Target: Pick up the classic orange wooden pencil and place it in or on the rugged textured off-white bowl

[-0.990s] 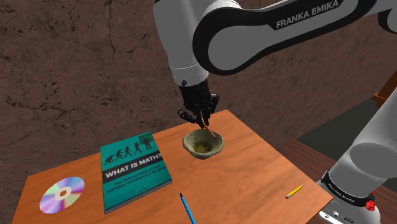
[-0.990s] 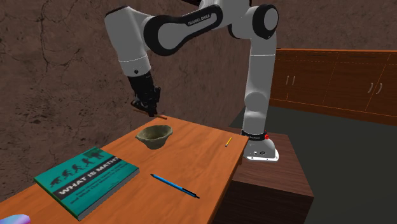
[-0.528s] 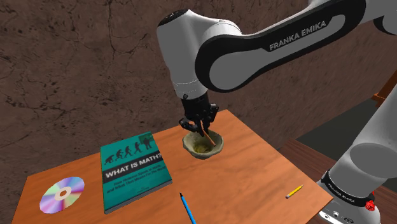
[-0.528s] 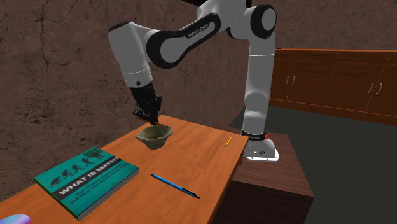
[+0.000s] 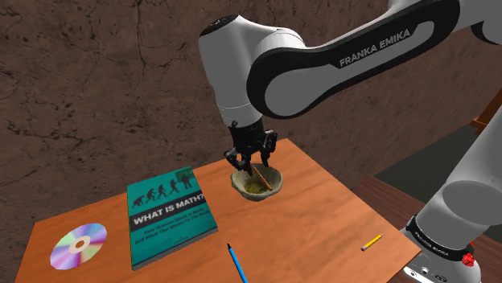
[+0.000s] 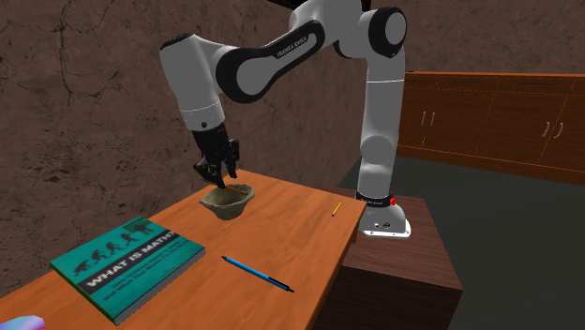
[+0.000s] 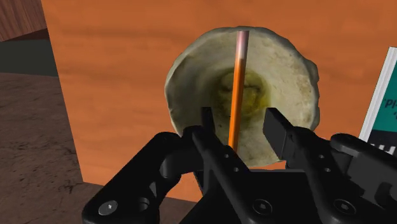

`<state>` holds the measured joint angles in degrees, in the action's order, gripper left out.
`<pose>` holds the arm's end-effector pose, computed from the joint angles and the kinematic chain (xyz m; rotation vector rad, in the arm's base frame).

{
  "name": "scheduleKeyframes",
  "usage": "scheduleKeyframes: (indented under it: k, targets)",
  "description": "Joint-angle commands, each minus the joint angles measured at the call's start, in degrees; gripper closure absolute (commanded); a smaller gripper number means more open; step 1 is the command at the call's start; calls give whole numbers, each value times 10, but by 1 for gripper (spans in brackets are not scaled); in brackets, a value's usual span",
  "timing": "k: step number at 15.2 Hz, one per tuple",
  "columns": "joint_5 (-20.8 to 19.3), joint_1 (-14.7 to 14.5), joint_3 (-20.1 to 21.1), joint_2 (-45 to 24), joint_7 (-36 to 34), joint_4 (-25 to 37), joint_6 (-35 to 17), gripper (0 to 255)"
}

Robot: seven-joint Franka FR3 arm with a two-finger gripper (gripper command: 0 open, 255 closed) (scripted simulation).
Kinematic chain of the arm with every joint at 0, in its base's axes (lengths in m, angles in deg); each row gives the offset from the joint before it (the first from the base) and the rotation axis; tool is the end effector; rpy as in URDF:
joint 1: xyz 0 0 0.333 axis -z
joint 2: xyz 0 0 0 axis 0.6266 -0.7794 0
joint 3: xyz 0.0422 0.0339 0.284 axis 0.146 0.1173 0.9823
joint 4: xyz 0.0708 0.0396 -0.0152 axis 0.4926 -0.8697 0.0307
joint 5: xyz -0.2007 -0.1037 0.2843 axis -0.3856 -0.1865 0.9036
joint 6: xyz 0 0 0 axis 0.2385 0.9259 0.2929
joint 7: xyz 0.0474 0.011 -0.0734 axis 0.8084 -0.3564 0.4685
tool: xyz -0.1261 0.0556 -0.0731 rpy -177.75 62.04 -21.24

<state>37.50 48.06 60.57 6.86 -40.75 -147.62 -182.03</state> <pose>0.3942 0.3188 0.3788 2.8930 -0.3483 -0.0684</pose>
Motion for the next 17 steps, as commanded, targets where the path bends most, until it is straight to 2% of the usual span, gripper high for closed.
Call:
scheduleKeyframes:
  k: [1,5,9,17]
  targets:
    - [0,0,0,0,0,0,0,0]
    - [0,0,0,0,0,0,0,0]
    - [-2,-8,5,-8,-2,78,74,0]
    - [-2,-8,5,-8,-2,78,74,0]
